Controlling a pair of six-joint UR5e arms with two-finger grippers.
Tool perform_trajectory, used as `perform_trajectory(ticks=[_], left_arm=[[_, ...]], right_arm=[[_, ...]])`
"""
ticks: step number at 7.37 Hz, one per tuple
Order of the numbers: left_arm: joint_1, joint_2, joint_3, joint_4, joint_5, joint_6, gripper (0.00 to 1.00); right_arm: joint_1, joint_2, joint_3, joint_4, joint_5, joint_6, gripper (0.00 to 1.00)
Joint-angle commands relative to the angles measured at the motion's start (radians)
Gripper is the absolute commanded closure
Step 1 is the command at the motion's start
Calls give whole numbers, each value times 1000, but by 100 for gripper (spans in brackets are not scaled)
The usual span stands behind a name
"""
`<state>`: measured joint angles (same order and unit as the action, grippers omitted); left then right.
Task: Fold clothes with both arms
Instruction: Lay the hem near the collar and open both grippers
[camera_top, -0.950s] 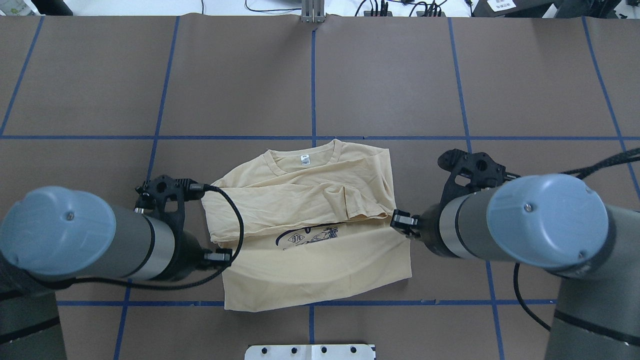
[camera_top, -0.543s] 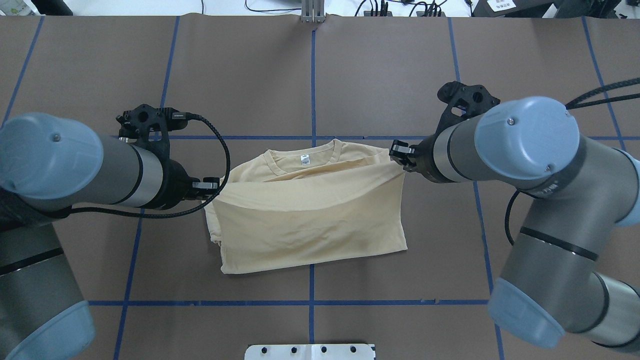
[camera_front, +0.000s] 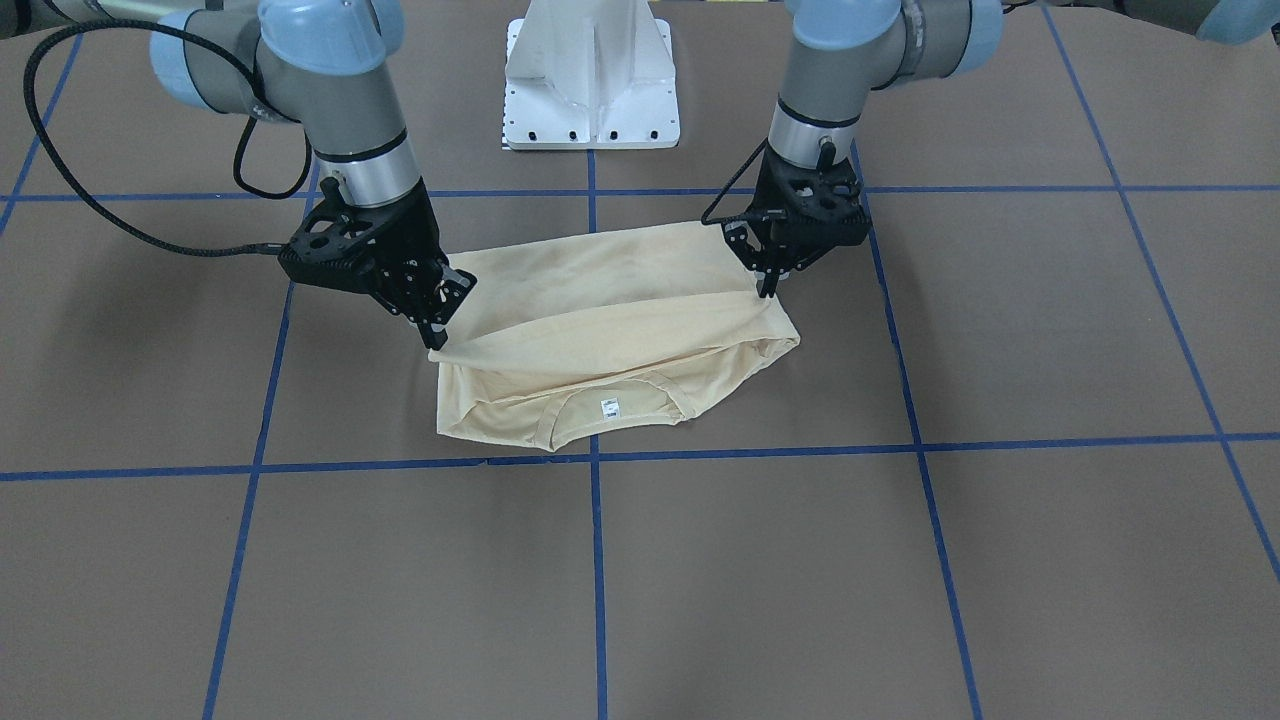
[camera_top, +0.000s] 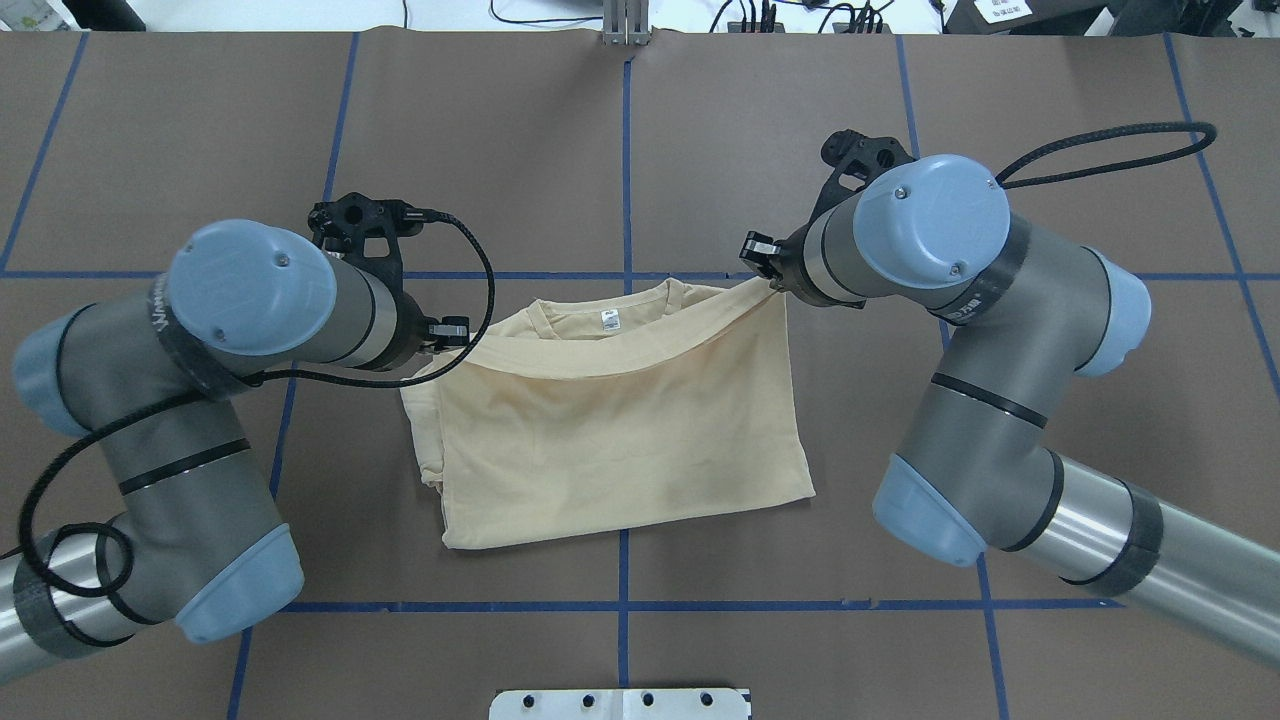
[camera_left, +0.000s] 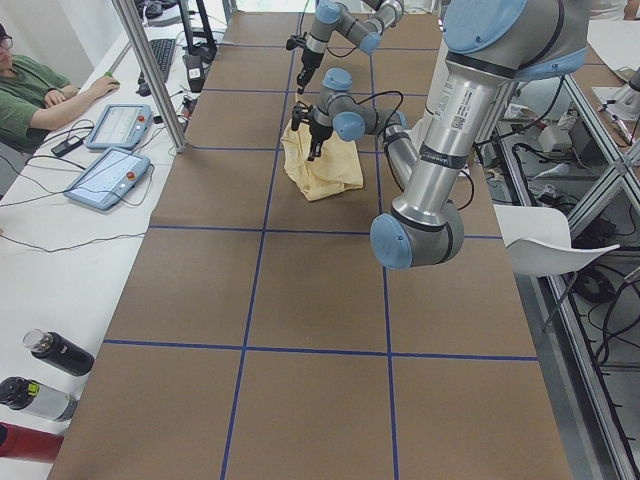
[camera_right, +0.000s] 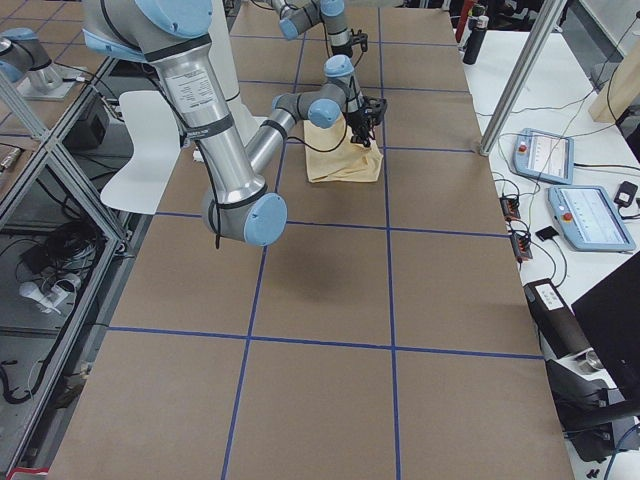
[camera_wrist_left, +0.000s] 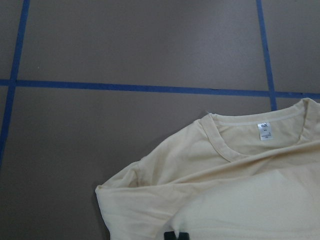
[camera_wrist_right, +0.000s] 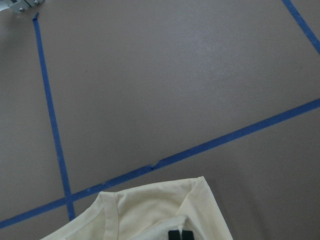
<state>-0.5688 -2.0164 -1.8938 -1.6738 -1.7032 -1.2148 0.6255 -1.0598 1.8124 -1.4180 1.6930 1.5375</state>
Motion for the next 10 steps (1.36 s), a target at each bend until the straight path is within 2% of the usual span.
perform_trajectory(ticks=[1, 2, 3, 4, 6, 7, 8, 10], left_arm=[[0, -2, 131, -107, 33, 4, 100], [0, -1, 146, -128, 31, 5, 100], [0, -2, 148, -130, 30, 5, 92], [1, 1, 150, -153, 27, 15, 1], [-3, 14, 137, -205, 20, 153, 0], [-3, 16, 131, -207, 7, 156, 0], [-3, 24, 119, -207, -53, 150, 0], [54, 115, 5, -208, -72, 121, 0]], right_arm=[[0, 39, -141, 79, -4, 0, 100], [2, 40, -153, 79, -4, 0, 100], [3, 40, -154, 80, -4, 0, 89], [6, 40, -159, 76, -4, -2, 4], [31, 41, -162, 74, 11, -33, 0], [60, 38, -162, 71, 54, -36, 0], [95, 26, -160, 70, 132, -63, 0], [126, -23, -157, 79, 145, -186, 0]])
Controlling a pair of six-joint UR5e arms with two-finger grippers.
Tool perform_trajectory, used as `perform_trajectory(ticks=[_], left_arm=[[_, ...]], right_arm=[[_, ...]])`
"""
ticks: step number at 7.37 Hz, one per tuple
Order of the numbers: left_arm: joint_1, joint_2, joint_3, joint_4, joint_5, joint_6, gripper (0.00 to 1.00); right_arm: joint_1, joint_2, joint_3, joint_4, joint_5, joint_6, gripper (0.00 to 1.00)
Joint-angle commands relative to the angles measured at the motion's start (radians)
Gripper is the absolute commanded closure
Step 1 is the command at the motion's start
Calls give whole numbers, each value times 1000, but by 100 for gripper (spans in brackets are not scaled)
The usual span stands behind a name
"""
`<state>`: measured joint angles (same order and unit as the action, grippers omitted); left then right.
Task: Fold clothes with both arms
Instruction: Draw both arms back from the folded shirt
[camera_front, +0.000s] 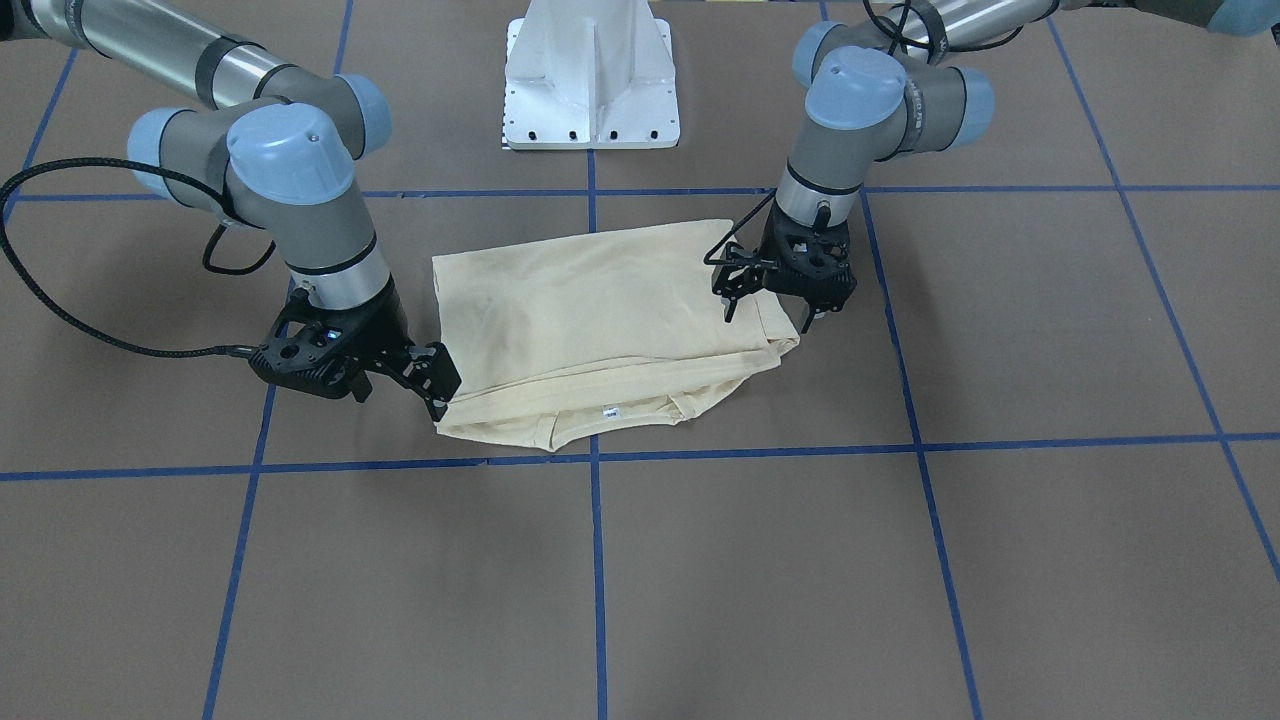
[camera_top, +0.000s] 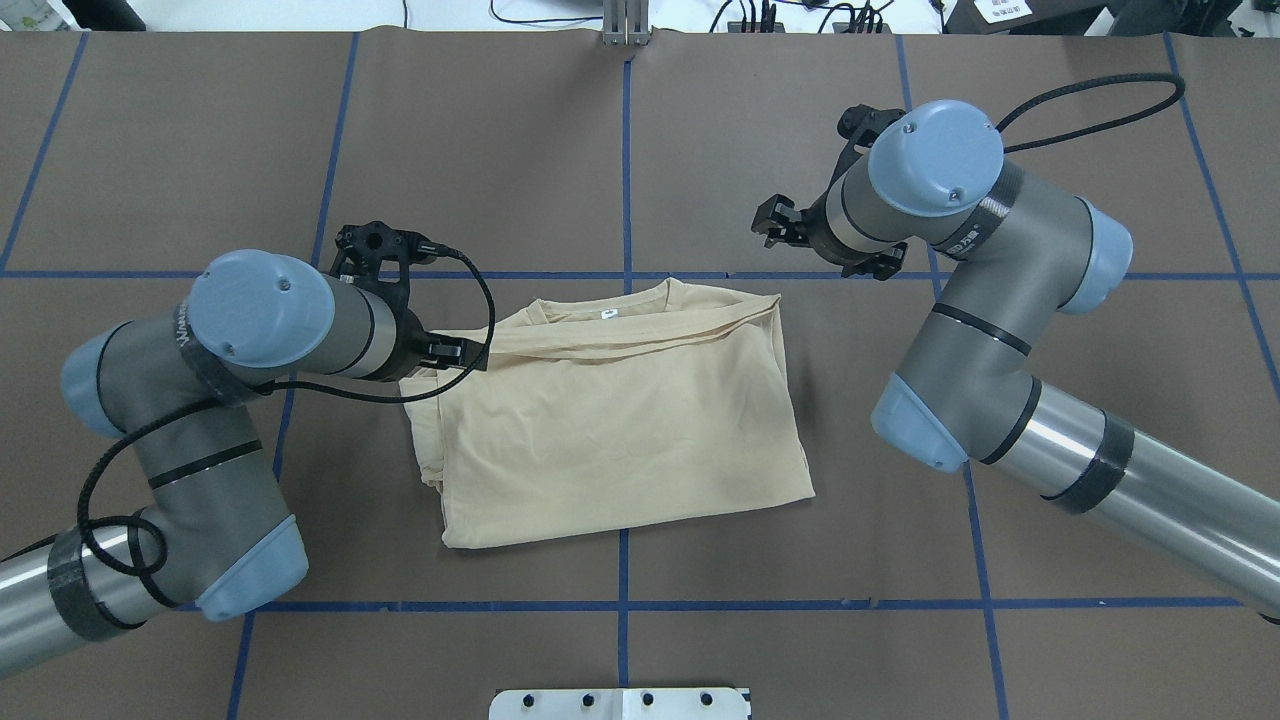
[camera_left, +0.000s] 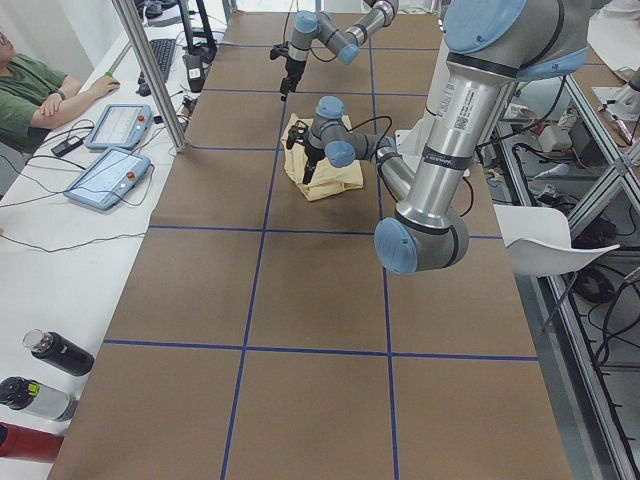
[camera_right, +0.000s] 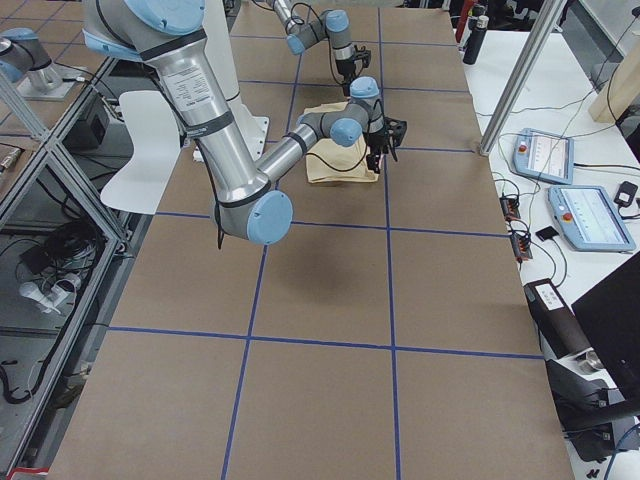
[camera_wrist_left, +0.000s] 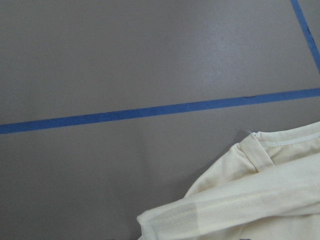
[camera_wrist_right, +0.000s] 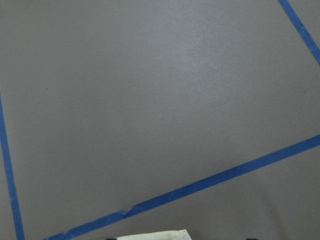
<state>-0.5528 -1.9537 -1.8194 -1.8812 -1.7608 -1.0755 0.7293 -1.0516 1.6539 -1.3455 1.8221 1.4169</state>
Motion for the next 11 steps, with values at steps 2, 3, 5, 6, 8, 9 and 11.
perform_trajectory(ticks=[2, 3, 5, 6, 8, 9, 11], left_arm=[[131, 113, -161, -1, -16, -68, 0], [214, 116, -155, 1, -5, -124, 0], [238, 116, -141, 1, -5, -124, 15], [252, 116, -121, 1, -5, -126, 24], [255, 107, -94, -1, -6, -126, 33], [255, 104, -90, -1, -6, -126, 44], [255, 101, -90, -2, -6, -127, 57]], right_arm=[[29, -33, 1, 6, 14, -73, 0], [29, -34, 6, 8, 14, -72, 0], [29, -34, 4, 8, 14, -72, 0], [29, -31, 9, 9, 13, -67, 0], [27, -31, 9, 9, 13, -66, 0], [27, -33, 9, 9, 13, -66, 0], [27, -33, 9, 9, 13, -67, 0]])
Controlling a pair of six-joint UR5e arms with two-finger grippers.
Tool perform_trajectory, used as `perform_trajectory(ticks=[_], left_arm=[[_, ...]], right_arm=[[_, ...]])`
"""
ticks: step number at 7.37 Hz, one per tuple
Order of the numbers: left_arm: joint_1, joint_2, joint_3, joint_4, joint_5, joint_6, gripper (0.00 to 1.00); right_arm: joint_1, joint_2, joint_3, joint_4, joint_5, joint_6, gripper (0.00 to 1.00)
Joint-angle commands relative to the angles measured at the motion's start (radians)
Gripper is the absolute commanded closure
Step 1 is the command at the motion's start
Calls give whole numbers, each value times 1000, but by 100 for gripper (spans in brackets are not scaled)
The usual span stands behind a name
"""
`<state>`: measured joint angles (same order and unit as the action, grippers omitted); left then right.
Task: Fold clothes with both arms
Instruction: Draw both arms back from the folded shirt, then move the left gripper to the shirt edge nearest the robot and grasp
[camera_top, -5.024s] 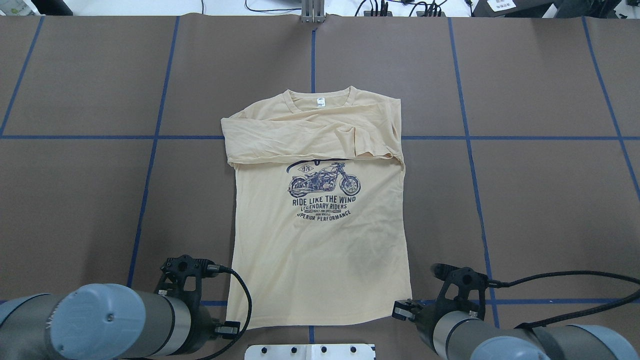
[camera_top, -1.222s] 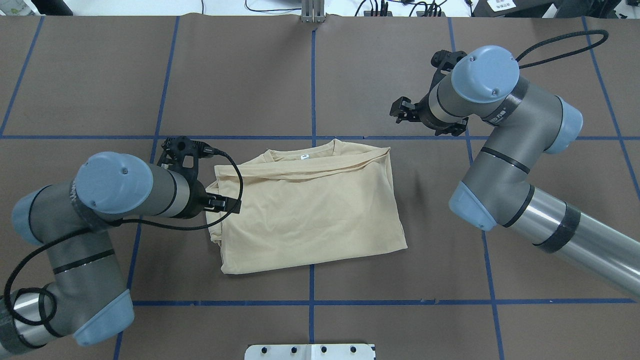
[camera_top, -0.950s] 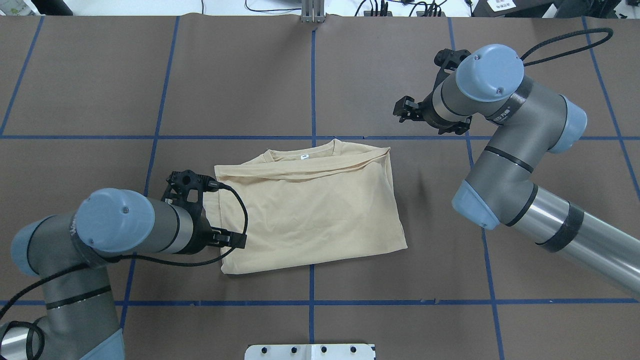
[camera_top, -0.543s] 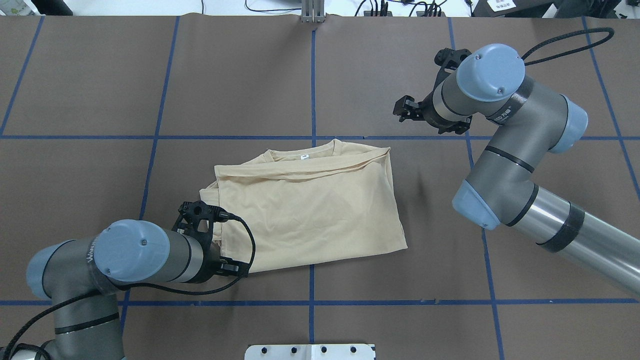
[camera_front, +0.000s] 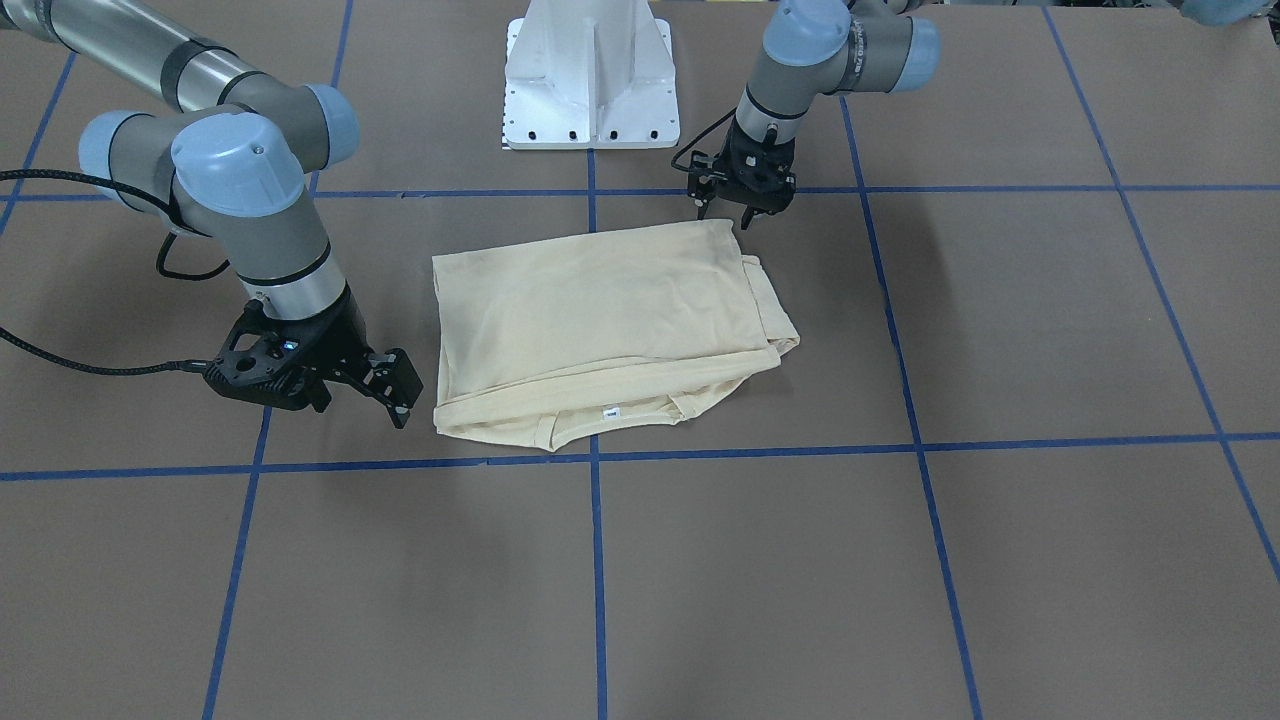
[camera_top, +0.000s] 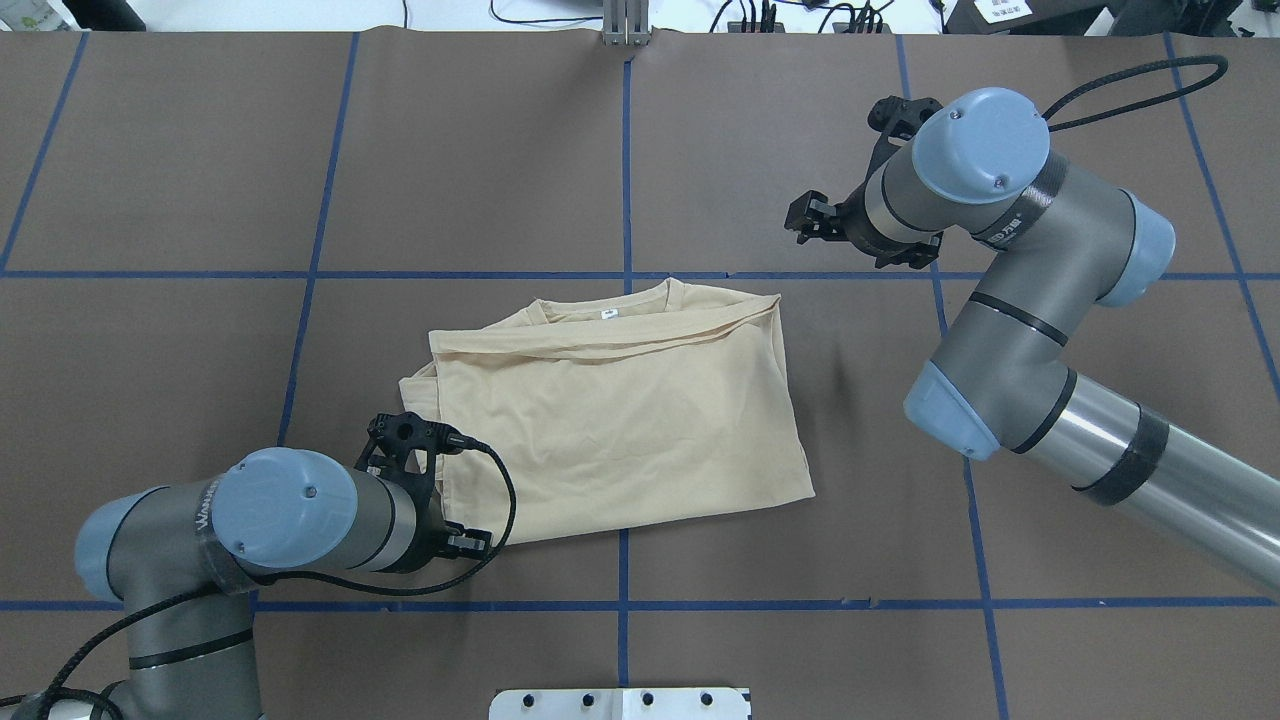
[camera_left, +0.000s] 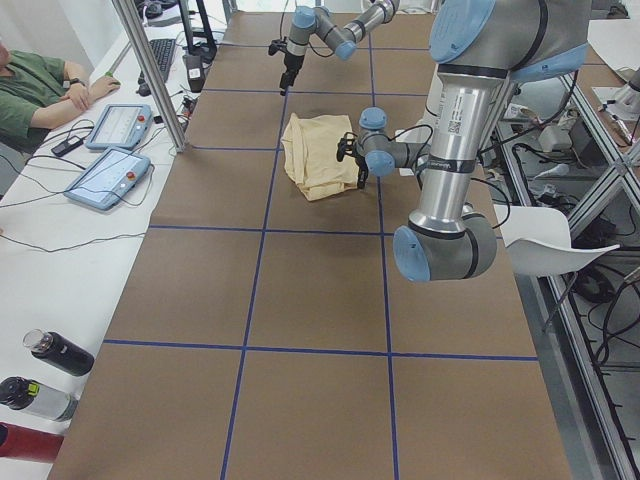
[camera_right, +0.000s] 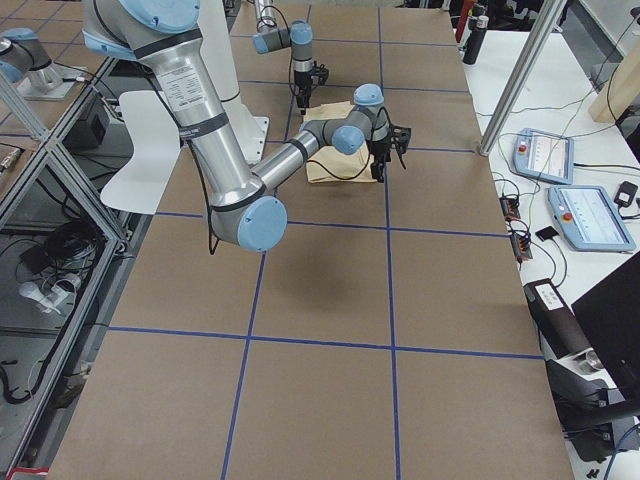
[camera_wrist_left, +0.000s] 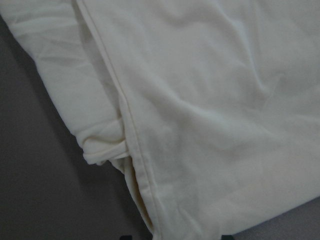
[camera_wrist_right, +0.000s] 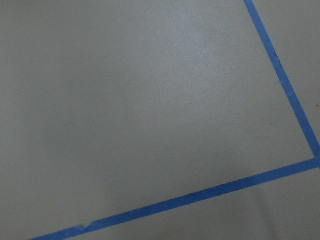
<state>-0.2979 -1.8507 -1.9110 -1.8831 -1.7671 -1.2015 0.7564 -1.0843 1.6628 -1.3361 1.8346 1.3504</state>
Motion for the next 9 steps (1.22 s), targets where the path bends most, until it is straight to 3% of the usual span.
perform_trajectory(ticks=[1, 2, 5, 7, 9], left_arm=[[0, -2, 1, -1, -2, -3, 83], [0, -1, 1, 1, 0, -1, 100], [-23, 7, -14, 12, 3, 22, 100], [-143, 10, 10, 16, 3, 164, 100], [-306, -13, 129, 15, 5, 364, 100]], right_arm=[[0, 0, 0, 0, 0, -2, 0], [0, 0, -1, 0, 0, -2, 0], [-2, 0, -1, 0, -2, 2, 0], [-2, -2, -6, 0, -3, -1, 0], [-5, 0, -6, 0, -5, 4, 0]])
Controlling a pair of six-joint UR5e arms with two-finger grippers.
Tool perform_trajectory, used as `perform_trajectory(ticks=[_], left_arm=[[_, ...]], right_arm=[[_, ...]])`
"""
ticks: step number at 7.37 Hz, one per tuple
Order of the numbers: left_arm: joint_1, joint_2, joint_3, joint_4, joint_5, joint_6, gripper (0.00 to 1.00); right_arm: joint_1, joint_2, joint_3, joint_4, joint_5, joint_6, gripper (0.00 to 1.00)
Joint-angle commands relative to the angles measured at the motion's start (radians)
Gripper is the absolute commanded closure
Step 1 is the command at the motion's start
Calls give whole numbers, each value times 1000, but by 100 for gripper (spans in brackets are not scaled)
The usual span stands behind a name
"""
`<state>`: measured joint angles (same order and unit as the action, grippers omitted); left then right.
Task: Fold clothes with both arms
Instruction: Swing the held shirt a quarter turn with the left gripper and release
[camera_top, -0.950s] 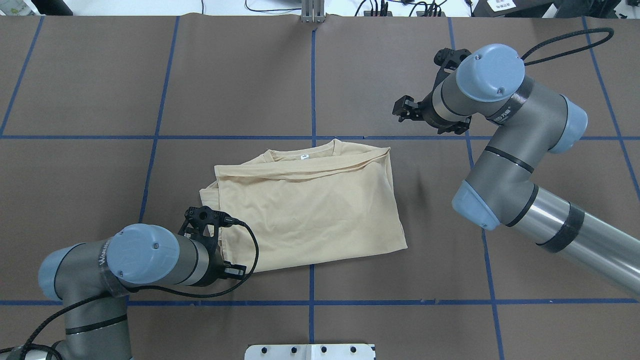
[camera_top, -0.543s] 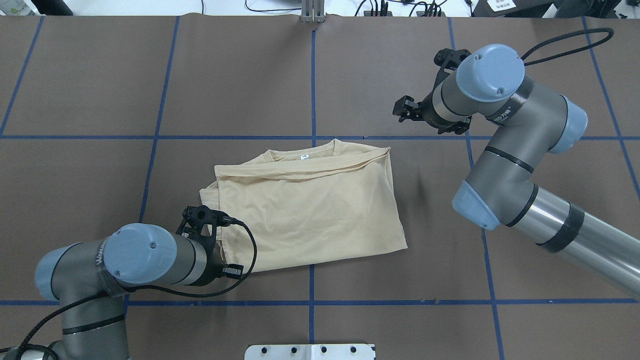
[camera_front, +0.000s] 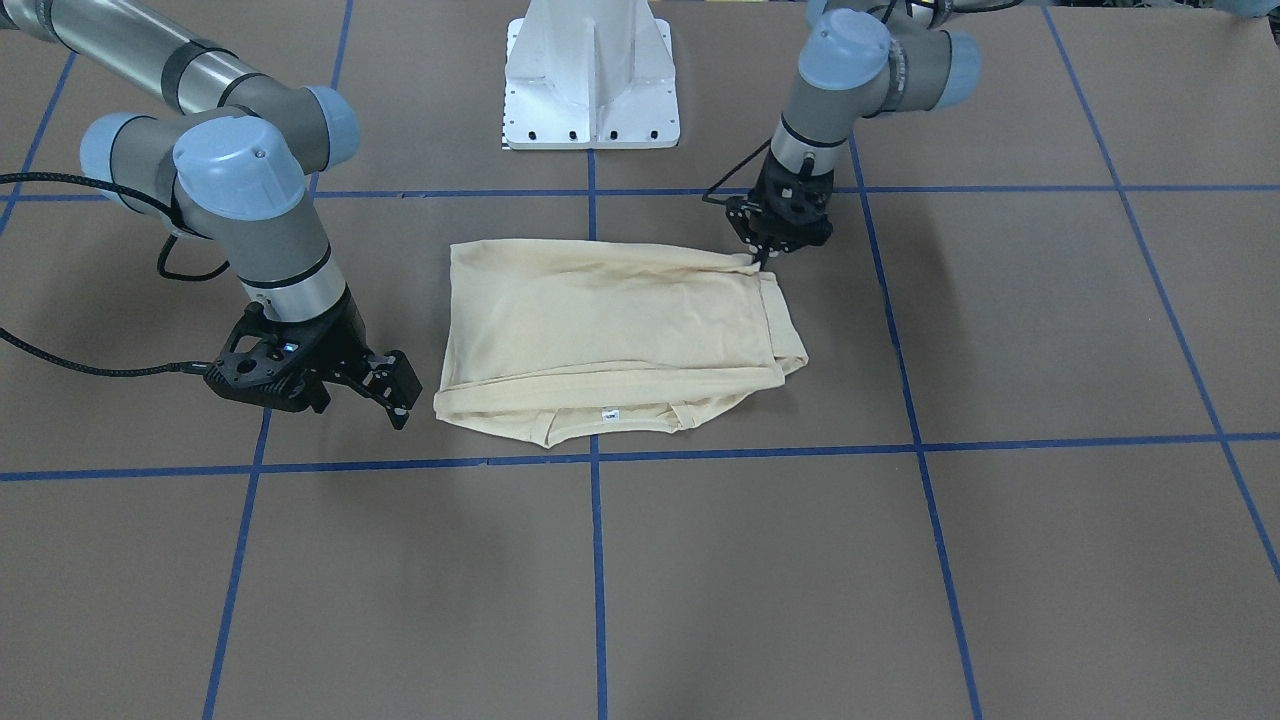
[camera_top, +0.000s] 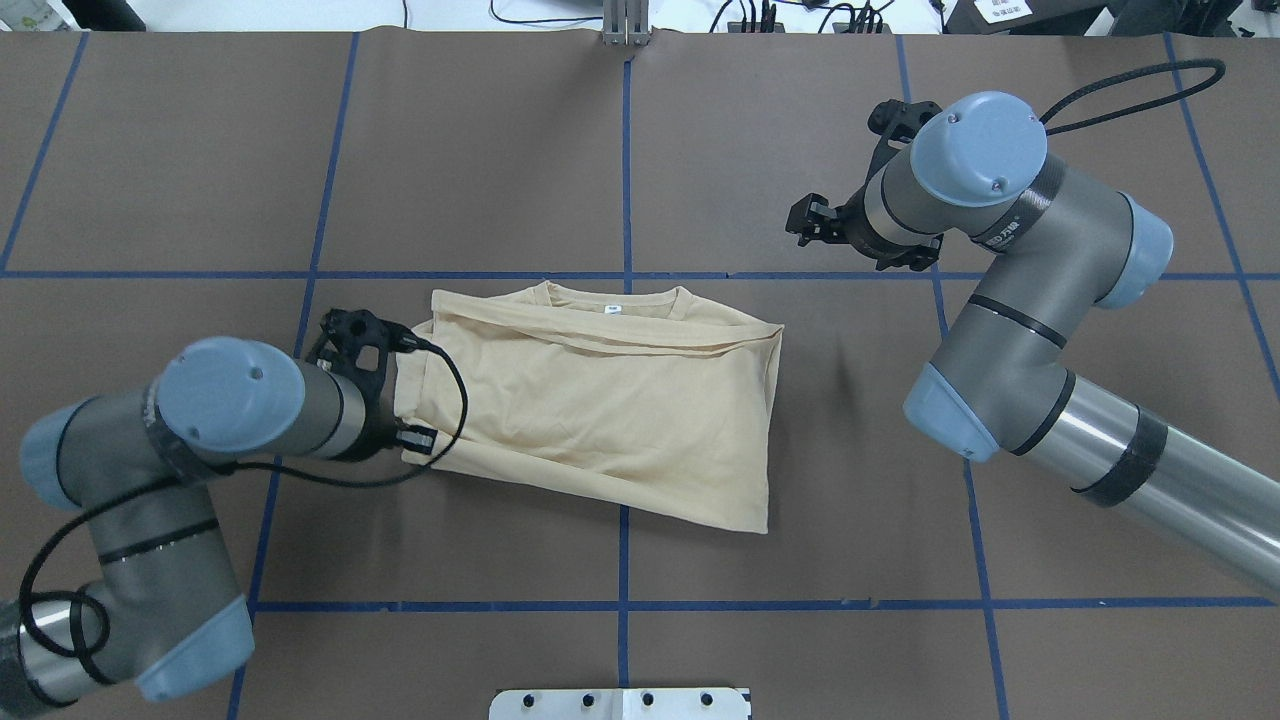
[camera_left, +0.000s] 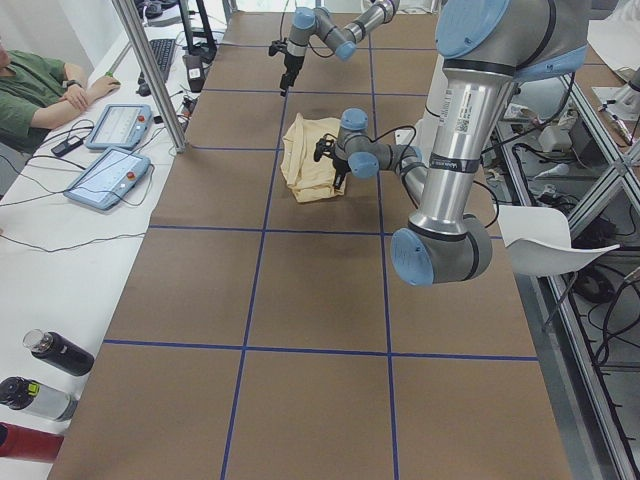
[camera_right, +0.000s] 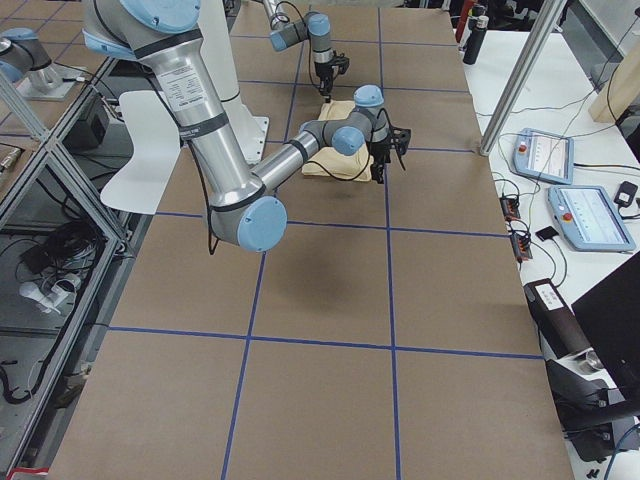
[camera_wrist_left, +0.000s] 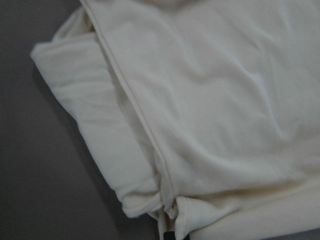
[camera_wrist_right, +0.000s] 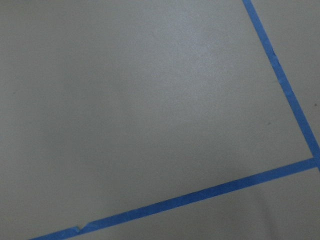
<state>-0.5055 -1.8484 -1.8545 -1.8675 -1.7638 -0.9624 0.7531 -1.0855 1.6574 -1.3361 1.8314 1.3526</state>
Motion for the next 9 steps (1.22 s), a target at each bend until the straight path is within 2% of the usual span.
perform_trajectory(ticks=[1, 2, 4, 5, 6, 7, 8, 9], left_arm=[[-181, -109, 183, -1, 36, 210, 100], [-246, -235, 353, -10, 70, 250, 100], [-332, -496, 673, -71, 70, 310, 100], [-337, -558, 754, -128, 70, 310, 100], [-340, -552, 753, -154, 69, 333, 100], [-344, -505, 733, -207, 66, 422, 1], [-376, -442, 680, -260, 52, 480, 0], [-383, -402, 648, -263, -20, 548, 0]], right_arm=[[-1, 1, -2, 0, -1, 0, 0], [-1, 2, -2, -2, -1, -3, 0], [-1, 6, -4, 0, -1, -4, 0], [-3, 9, -4, 0, -1, 2, 0], [-3, 10, -4, 0, -3, 3, 0], [-3, 10, -5, -2, -3, 0, 0], [-8, 16, -8, -2, -4, 0, 0], [-14, 39, -16, -2, -6, 6, 0]])
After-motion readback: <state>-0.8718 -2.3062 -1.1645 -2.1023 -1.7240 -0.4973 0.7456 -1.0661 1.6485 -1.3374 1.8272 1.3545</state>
